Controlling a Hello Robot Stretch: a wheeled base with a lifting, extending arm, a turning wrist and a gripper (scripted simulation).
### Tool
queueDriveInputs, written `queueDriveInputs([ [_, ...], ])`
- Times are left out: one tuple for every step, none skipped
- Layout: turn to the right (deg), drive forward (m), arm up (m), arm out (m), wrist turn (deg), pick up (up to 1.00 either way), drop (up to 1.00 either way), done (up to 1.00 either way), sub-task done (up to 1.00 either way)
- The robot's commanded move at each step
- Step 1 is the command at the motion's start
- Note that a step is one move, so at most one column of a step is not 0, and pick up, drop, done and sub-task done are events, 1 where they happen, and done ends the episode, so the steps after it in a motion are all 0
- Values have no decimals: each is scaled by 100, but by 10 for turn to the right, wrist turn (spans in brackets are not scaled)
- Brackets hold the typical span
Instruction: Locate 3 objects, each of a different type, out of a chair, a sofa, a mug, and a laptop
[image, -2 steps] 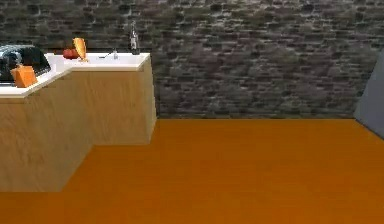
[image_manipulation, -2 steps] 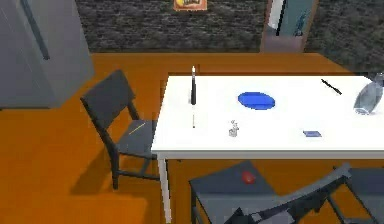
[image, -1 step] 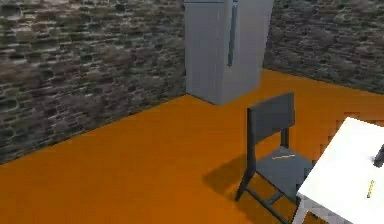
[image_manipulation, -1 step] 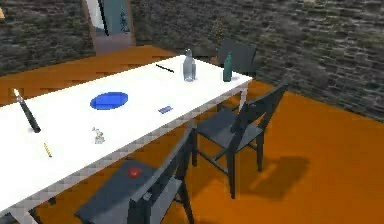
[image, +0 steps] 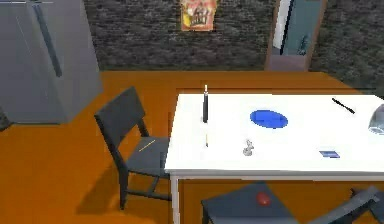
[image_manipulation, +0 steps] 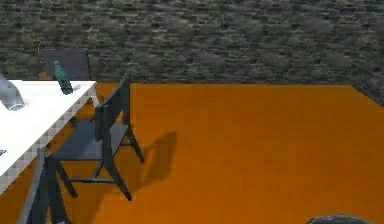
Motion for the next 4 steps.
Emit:
queueDriveInputs([
  [270,0,0,0,0,0,0,0,0],
  [0,0,0,0,0,0,0,0,100],
  [450,0,0,0,0,0,0,0,0],
  [450,0,0,0,0,0,0,0,0],
])
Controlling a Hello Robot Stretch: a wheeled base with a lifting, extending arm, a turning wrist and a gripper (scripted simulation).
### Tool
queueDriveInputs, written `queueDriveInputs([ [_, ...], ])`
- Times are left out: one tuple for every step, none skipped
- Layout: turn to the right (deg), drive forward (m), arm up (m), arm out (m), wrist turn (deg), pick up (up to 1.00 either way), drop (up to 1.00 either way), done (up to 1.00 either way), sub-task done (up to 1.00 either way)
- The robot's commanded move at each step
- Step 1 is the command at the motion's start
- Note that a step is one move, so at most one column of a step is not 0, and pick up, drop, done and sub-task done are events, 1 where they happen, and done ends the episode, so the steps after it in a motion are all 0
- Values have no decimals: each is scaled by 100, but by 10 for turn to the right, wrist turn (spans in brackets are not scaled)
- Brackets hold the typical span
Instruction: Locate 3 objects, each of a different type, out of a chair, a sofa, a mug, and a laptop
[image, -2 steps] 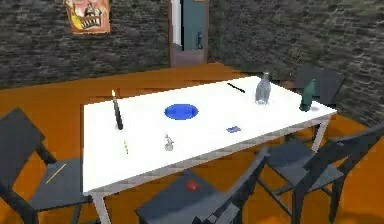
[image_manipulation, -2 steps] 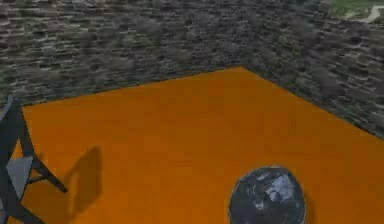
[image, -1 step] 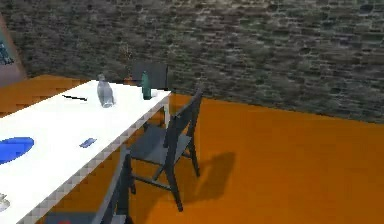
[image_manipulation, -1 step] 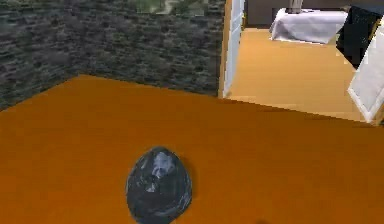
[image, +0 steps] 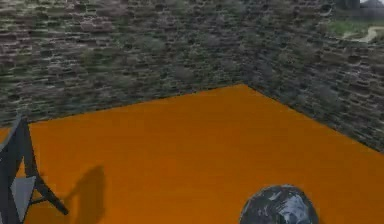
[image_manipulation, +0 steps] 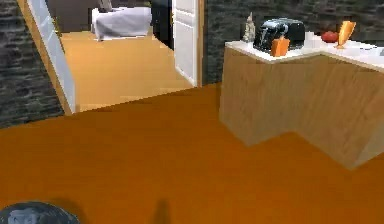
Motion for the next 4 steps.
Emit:
queueDriveInputs([
  [450,0,0,0,0,0,0,0,0],
  [420,0,0,0,0,0,0,0,0],
  [0,55,0,0,0,0,0,0,0],
  [-180,0,0,0,0,0,0,0,0],
])
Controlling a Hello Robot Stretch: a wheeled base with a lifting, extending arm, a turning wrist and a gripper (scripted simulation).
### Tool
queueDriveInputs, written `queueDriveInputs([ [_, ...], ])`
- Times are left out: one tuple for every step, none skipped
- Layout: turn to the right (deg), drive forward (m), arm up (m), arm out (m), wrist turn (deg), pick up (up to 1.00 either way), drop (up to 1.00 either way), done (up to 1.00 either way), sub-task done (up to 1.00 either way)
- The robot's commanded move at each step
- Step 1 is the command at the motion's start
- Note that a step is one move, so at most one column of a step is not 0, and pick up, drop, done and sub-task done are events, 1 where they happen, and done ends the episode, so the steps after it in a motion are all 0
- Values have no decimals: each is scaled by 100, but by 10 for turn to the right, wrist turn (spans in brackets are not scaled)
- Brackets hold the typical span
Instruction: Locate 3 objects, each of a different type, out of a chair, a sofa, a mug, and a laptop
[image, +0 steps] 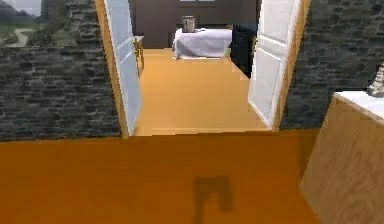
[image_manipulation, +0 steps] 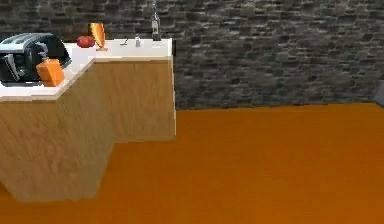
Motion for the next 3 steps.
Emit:
queueDriveInputs([
  [0,65,0,0,0,0,0,0,0],
  [-60,0,0,0,0,0,0,0,0],
  [0,100,0,0,0,0,0,0,0],
])
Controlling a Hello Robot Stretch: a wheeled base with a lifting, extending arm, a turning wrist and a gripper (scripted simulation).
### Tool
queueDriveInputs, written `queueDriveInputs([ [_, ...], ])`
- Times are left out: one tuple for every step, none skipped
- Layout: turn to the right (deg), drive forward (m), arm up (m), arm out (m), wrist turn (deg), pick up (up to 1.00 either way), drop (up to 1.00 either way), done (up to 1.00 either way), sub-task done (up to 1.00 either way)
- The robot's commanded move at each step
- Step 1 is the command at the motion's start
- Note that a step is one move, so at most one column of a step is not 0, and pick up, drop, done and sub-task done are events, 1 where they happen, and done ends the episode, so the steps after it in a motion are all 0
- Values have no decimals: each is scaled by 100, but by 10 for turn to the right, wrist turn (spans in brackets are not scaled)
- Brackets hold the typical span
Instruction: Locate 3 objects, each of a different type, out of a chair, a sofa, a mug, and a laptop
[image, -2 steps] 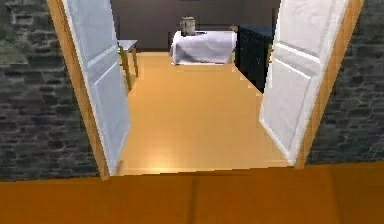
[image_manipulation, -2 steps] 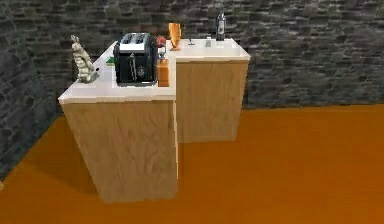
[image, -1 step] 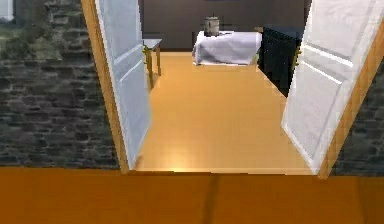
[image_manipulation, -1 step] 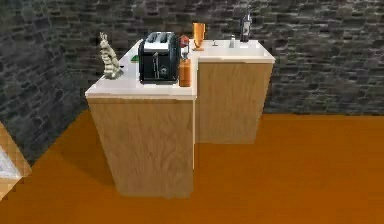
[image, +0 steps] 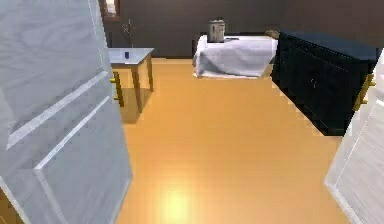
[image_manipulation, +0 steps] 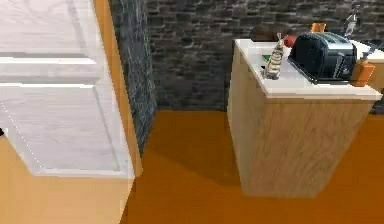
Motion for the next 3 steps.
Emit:
queueDriveInputs([
  [0,100,0,0,0,0,0,0,0],
  [-60,0,0,0,0,0,0,0,0],
  [0,55,0,0,0,0,0,0,0],
])
